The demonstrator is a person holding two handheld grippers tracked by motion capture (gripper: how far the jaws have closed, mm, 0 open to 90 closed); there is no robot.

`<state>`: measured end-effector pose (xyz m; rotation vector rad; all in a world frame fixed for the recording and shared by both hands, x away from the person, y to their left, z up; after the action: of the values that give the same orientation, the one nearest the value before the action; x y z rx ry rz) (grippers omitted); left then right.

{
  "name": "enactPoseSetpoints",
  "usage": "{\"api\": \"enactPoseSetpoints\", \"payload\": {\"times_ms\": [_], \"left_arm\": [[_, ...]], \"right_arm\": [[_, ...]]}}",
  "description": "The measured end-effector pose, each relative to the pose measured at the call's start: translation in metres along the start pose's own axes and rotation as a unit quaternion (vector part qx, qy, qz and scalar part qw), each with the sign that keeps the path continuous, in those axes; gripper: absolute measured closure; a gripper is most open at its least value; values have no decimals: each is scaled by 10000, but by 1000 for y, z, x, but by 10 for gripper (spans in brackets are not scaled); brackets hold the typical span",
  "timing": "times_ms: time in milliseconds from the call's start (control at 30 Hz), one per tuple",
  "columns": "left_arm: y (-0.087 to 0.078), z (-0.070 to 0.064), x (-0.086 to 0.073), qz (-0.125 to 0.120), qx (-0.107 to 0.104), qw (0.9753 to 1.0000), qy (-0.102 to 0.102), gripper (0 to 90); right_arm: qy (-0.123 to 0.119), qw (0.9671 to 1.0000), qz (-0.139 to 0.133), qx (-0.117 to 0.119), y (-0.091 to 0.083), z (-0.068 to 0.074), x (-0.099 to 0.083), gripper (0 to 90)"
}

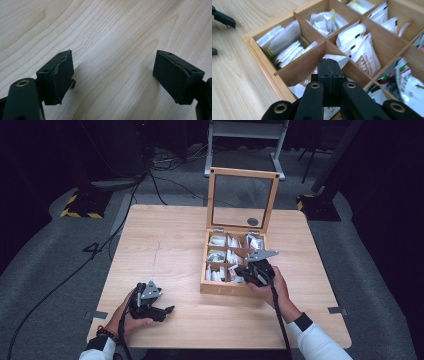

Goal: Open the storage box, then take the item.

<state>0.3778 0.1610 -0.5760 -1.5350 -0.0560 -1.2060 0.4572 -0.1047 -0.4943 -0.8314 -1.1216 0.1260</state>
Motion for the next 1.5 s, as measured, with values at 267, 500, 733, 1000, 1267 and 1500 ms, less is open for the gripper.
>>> {"api": "enactPoseSetpoints", "payload": {"times_ms": [267, 500, 733, 1000, 1267, 1500], "left_arm": [[1, 1, 1, 5, -30, 10000, 41, 165], [1, 1, 1, 2, -49, 10000, 45, 164], [1, 1, 1, 2, -47, 10000, 45, 164], [1, 1, 1, 1, -43, 10000, 44, 164], [1, 1, 1, 3, -46, 10000, 48, 165], [2, 0, 1, 11, -65, 10000, 51, 162]], "right_arm": [[-191, 9992, -299, 155, -16, -1, 8, 900], [-244, 9988, -424, 72, -25, -7, 11, 900], [-283, 9979, -568, 102, -34, -12, 15, 900], [-406, 9965, -707, 161, -43, -8, 20, 900], [-524, 9946, -858, 237, -59, -4, 22, 900], [-639, 9919, -1040, 362, -82, 2, 19, 900]]}}
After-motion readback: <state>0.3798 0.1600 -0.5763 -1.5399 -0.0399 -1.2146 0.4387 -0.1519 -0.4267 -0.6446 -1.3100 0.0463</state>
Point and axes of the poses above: each handheld gripper's, and its own axes: y roughly forward along the jaws, x roughly out of its top, z roughly to its left, the point moved 10 cm from there along y, roughly forward along the jaws, and after that the axes turned 13 degrees about x, right-handed, at the moved point
